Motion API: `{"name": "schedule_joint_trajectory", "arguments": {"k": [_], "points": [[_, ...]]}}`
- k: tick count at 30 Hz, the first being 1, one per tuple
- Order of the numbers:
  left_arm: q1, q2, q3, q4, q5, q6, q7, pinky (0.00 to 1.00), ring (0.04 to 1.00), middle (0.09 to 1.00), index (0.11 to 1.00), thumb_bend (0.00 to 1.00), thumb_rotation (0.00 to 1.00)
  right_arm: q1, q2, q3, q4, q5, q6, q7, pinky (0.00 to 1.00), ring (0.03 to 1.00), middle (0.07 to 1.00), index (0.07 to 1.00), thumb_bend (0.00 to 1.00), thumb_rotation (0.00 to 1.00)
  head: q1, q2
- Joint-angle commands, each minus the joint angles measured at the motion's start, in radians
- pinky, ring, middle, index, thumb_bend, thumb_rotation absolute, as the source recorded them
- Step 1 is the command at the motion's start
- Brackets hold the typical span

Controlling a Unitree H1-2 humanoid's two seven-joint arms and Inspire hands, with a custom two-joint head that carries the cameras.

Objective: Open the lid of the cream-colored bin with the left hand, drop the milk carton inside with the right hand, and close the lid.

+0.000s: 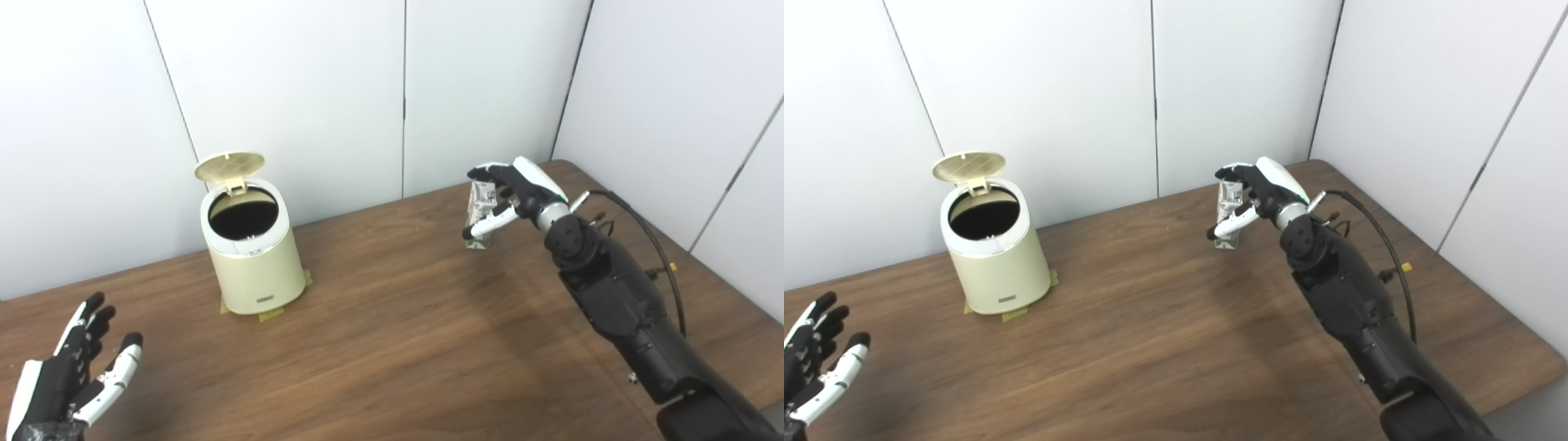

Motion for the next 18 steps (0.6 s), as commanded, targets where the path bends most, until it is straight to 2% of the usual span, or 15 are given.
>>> {"name": "schedule_joint_trajectory", "arguments": {"k": [1, 5, 14, 18], "points": [[-0.039, 0.02, -0.003, -0.027, 0.005, -0.014, -0.002, 0.98, 0.953, 0.927, 0.971, 0.26, 0.21, -0.033, -0.022, -0.015, -0.005, 0.01, -0.048, -0.033, 0.74, 0.779, 0.776, 0.769, 0.95, 0.15, -0.001, 0.001], [-0.038, 0.023, -0.004, -0.031, 0.007, -0.01, -0.007, 0.96, 0.942, 0.918, 0.961, 0.26, 0.19, -0.03, -0.023, -0.015, 0.024, 0.017, -0.068, -0.048, 0.73, 0.774, 0.774, 0.763, 0.94, 0.16, -0.001, 0.006], [-0.034, 0.027, 0.006, -0.03, 0.004, -0.008, -0.014, 0.95, 0.944, 0.924, 0.958, 0.29, 0.16, -0.016, -0.013, -0.029, 0.02, 0.031, -0.062, -0.06, 0.75, 0.785, 0.784, 0.755, 0.95, 0.16, 0.0, 0.014], [-0.035, 0.032, 0.004, -0.029, 0.008, -0.009, -0.016, 0.96, 0.945, 0.922, 0.956, 0.28, 0.14, -0.009, -0.008, -0.03, 0.019, 0.031, -0.084, -0.079, 0.7, 0.732, 0.755, 0.74, 0.93, 0.14, -0.001, 0.02]]}}
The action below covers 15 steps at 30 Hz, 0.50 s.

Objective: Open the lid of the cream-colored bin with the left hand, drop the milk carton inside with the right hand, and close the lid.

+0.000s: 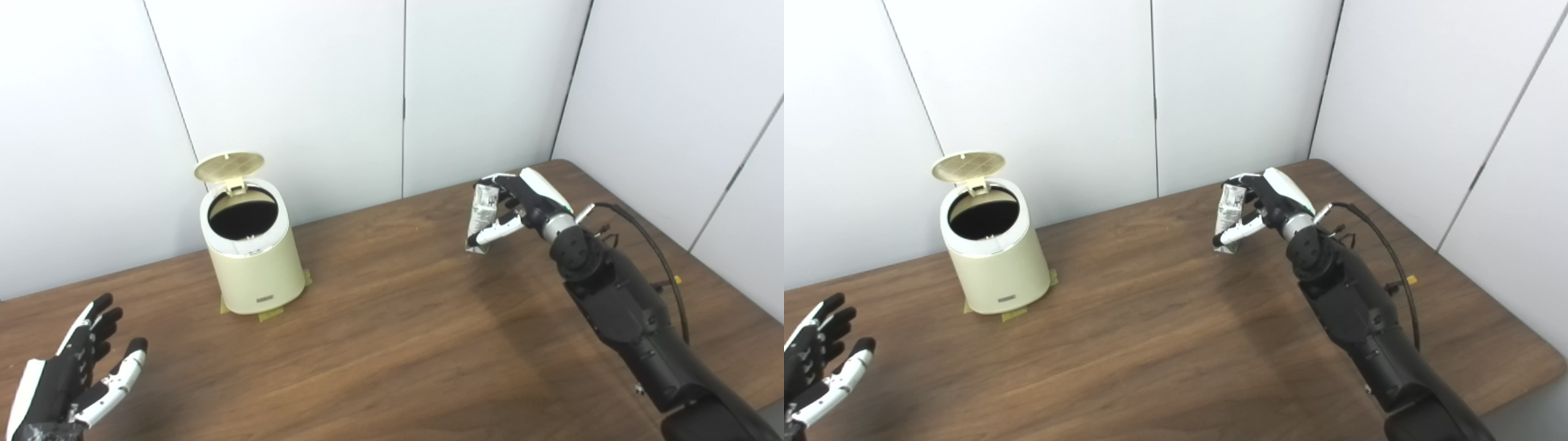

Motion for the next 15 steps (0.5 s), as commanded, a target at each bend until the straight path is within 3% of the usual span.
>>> {"name": "schedule_joint_trajectory", "arguments": {"k": [1, 8, 15], "points": [[-0.035, 0.02, 0.004, -0.029, 0.007, -0.009, 0.002, 0.96, 0.945, 0.922, 0.956, 0.28, 0.14, -0.033, -0.013, -0.018, -0.02, 0.005, -0.048, -0.041, 0.7, 0.728, 0.752, 0.738, 0.93, 0.14, -0.002, 0.003], [-0.032, 0.026, 0.0, -0.029, 0.009, -0.011, 0.002, 0.94, 0.937, 0.918, 0.948, 0.29, 0.15, -0.026, 0.001, -0.018, -0.006, 0.0, -0.103, -0.107, 0.59, 0.628, 0.666, 0.667, 0.89, 0.08, 0.0, 0.009], [-0.034, 0.02, 0.005, -0.028, 0.008, -0.007, 0.005, 0.95, 0.941, 0.917, 0.947, 0.3, 0.16, -0.023, 0.011, -0.009, 0.02, -0.019, -0.142, -0.173, 0.52, 0.551, 0.594, 0.62, 0.85, 0.09, 0.0, 0.011]]}}
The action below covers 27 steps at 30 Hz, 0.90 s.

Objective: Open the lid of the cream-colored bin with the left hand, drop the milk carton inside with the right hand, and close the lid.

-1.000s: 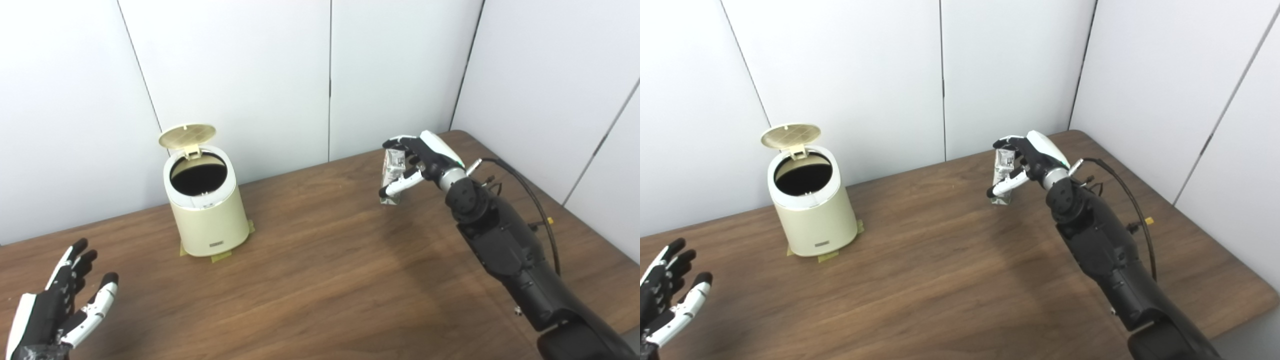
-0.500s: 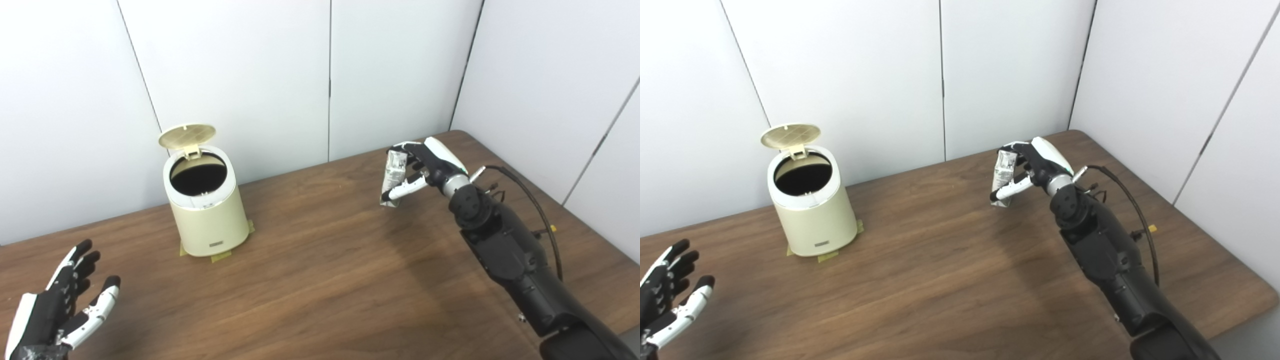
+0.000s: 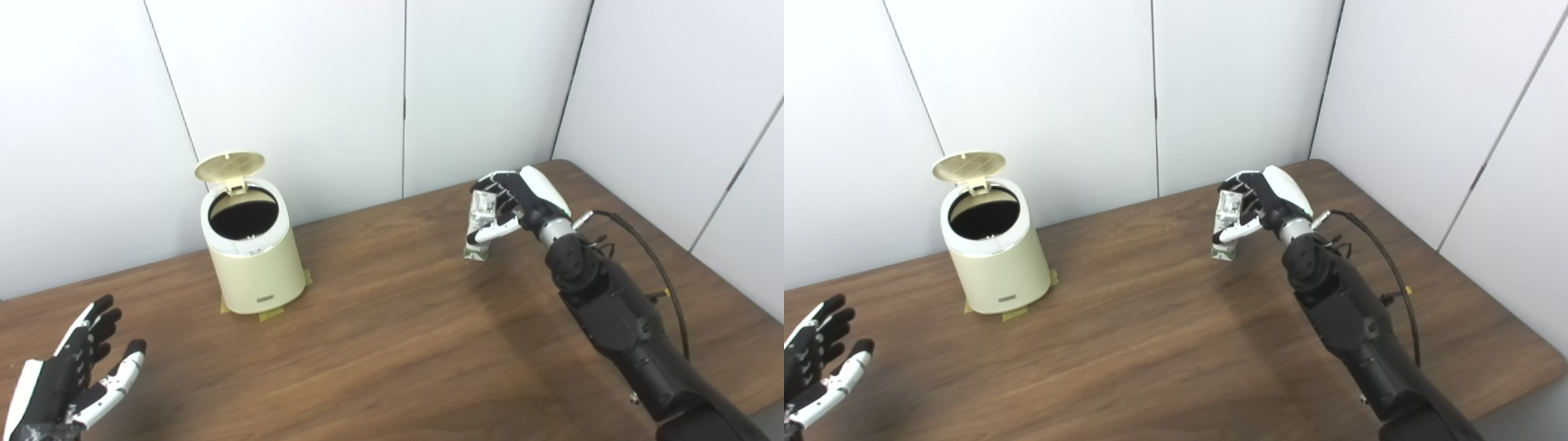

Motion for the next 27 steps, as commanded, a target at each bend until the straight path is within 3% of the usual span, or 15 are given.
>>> {"name": "schedule_joint_trajectory", "arguments": {"k": [1, 2, 4, 6, 14, 20, 27], "points": [[-0.035, 0.013, 0.003, -0.027, 0.008, -0.009, 0.006, 0.95, 0.942, 0.918, 0.947, 0.29, 0.16, -0.032, -0.015, -0.006, -0.012, -0.02, -0.058, -0.048, 0.5, 0.539, 0.582, 0.608, 0.84, 0.08, -0.001, 0.001], [-0.035, 0.015, 0.001, -0.027, 0.009, -0.01, 0.005, 0.95, 0.939, 0.917, 0.945, 0.29, 0.16, -0.031, -0.013, -0.003, -0.009, -0.029, -0.066, -0.062, 0.48, 0.522, 0.565, 0.539, 0.65, 0.11, -0.001, 0.001], [-0.035, 0.015, 0.001, -0.025, 0.005, -0.012, 0.004, 0.93, 0.936, 0.918, 0.944, 0.29, 0.17, -0.032, -0.005, 0.0, 0.0, -0.053, -0.079, -0.105, 0.43, 0.468, 0.494, 0.513, 0.56, 0.03, -0.001, 0.001], [-0.035, 0.015, 0.0, -0.024, 0.003, -0.012, 0.003, 0.92, 0.933, 0.918, 0.945, 0.29, 0.15, -0.033, 0.006, -0.002, 0.002, -0.068, -0.078, -0.133, 0.38, 0.407, 0.492, 0.527, 0.53, 0.01, -0.001, 0.002], [-0.036, 0.012, -0.002, -0.022, 0.01, -0.015, 0.009, 0.94, 0.934, 0.916, 0.944, 0.3, 0.2, -0.036, 0.022, -0.007, -0.008, -0.09, -0.057, -0.156, 0.35, 0.382, 0.486, 0.536, 0.51, 0.0, 0.0, 0.002], [-0.031, 0.01, -0.002, -0.019, 0.0, -0.027, 0.008, 0.95, 0.939, 0.92, 0.948, 0.29, 0.18, -0.025, 0.026, -0.012, -0.024, -0.094, -0.063, -0.161, 0.36, 0.382, 0.489, 0.541, 0.51, 0.0, 0.013, 0.001], [-0.015, -0.016, 0.004, -0.027, -0.004, -0.035, 0.028, 0.93, 0.929, 0.911, 0.933, 0.29, 0.19, -0.007, 0.062, -0.022, -0.179, -0.095, -0.068, -0.163, 0.3, 0.361, 0.488, 0.547, 0.51, 0.0, 0.062, -0.001]]}}
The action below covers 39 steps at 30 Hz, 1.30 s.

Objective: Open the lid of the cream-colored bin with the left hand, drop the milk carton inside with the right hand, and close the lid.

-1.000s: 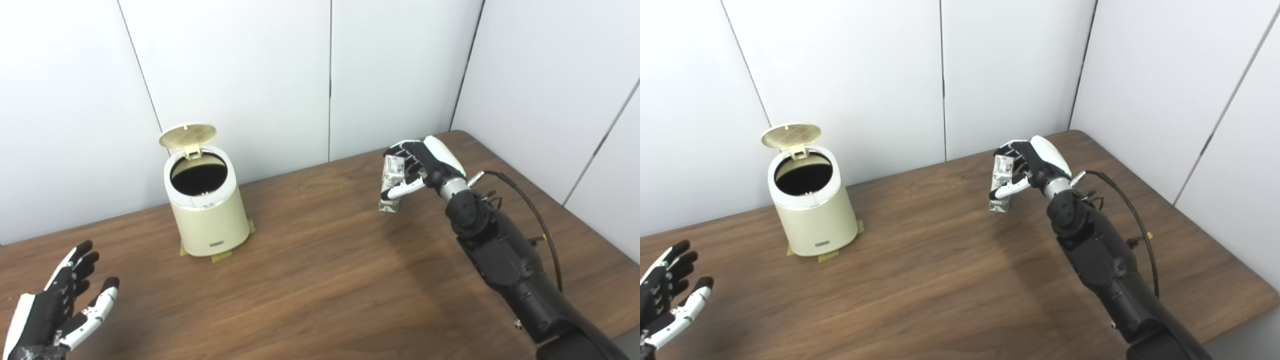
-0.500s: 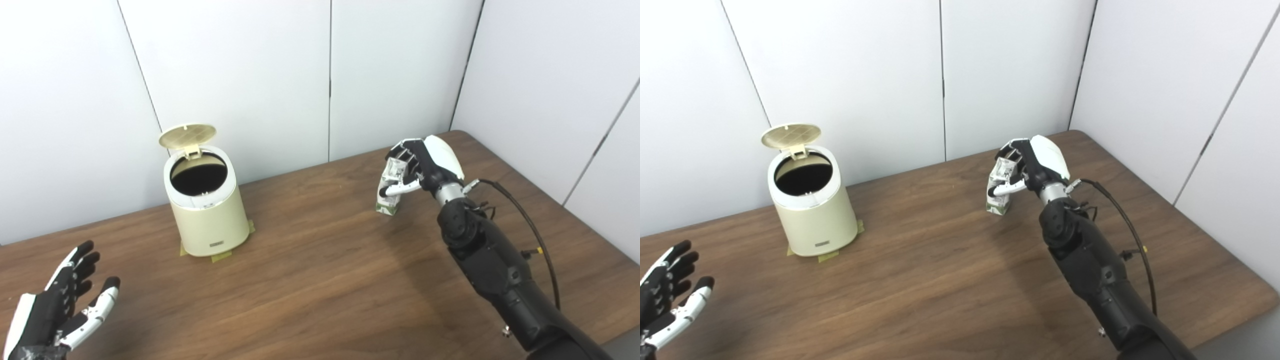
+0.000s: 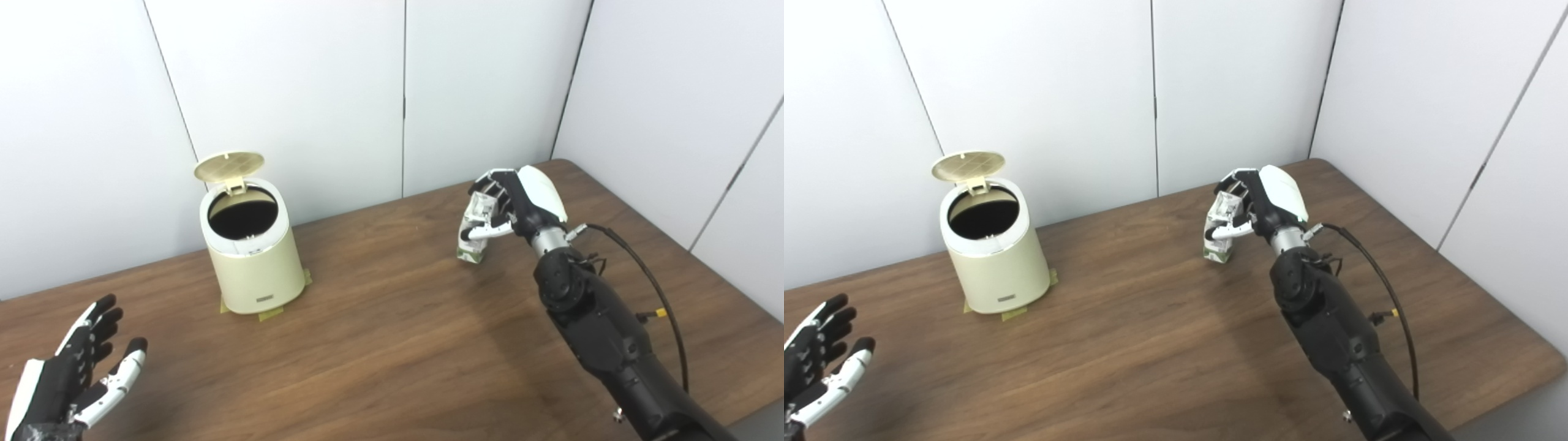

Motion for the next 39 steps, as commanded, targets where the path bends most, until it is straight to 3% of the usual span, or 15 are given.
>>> {"name": "schedule_joint_trajectory", "arguments": {"k": [1, 8, 14, 17, 26, 30, 34, 39], "points": [[-0.016, -0.009, 0.008, -0.029, -0.003, -0.026, 0.023, 0.94, 0.933, 0.912, 0.934, 0.29, 0.21, -0.053, -0.009, -0.021, -0.08, -0.01, -0.035, -0.034, 0.31, 0.362, 0.488, 0.543, 0.51, 0.0, 0.009, 0.0], [0.008, -0.042, 0.008, -0.014, -0.014, -0.057, 0.038, 0.95, 0.947, 0.914, 0.945, 0.31, 0.34, -0.065, 0.039, 0.004, -0.218, -0.05, -0.025, -0.023, 0.3, 0.364, 0.486, 0.534, 0.51, 0.0, 0.155, -0.007], [0.034, -0.072, -0.014, 0.003, -0.01, -0.084, 0.054, 0.93, 0.929, 0.915, 0.937, 0.35, 0.44, -0.094, 0.078, 0.034, -0.265, -0.039, -0.122, -0.017, 0.35, 0.389, 0.501, 0.515, 0.52, 0.0, 0.27, -0.015], [0.042, -0.076, -0.025, 0.021, -0.004, -0.107, 0.057, 0.93, 0.928, 0.919, 0.938, 0.35, 0.5, -0.12, 0.121, 0.047, -0.286, -0.031, -0.094, 0.008, 0.37, 0.398, 0.497, 0.515, 0.52, 0.0, 0.313, -0.021], [0.049, -0.111, -0.049, 0.058, 0.009, -0.133, 0.083, 0.92, 0.919, 0.922, 0.941, 0.31, 0.75, -0.228, 0.273, 0.122, -0.259, -0.039, -0.11, 0.02, 0.33, 0.376, 0.484, 0.525, 0.52, 0.0, 0.367, -0.037], [0.051, -0.12, -0.057, 0.077, 0.011, -0.158, 0.091, 0.92, 0.923, 0.925, 0.942, 0.34, 0.78, -0.27, 0.323, 0.146, -0.217, -0.04, -0.101, 0.026, 0.33, 0.378, 0.485, 0.527, 0.52, 0.0, 0.38, -0.044], [0.052, -0.122, -0.062, 0.089, 0.016, -0.173, 0.095, 0.93, 0.94, 0.936, 0.946, 0.37, 0.8, -0.308, 0.345, 0.16, -0.15, -0.043, -0.155, 0.0, 0.33, 0.374, 0.487, 0.524, 0.52, 0.0, 0.391, -0.051], [0.055, -0.129, -0.069, 0.099, 0.02, -0.187, 0.103, 0.97, 0.965, 0.941, 0.937, 0.39, 0.78, -0.346, 0.371, 0.167, -0.091, -0.049, -0.174, -0.019, 0.32, 0.371, 0.485, 0.533, 0.51, 0.0, 0.399, -0.057]]}}
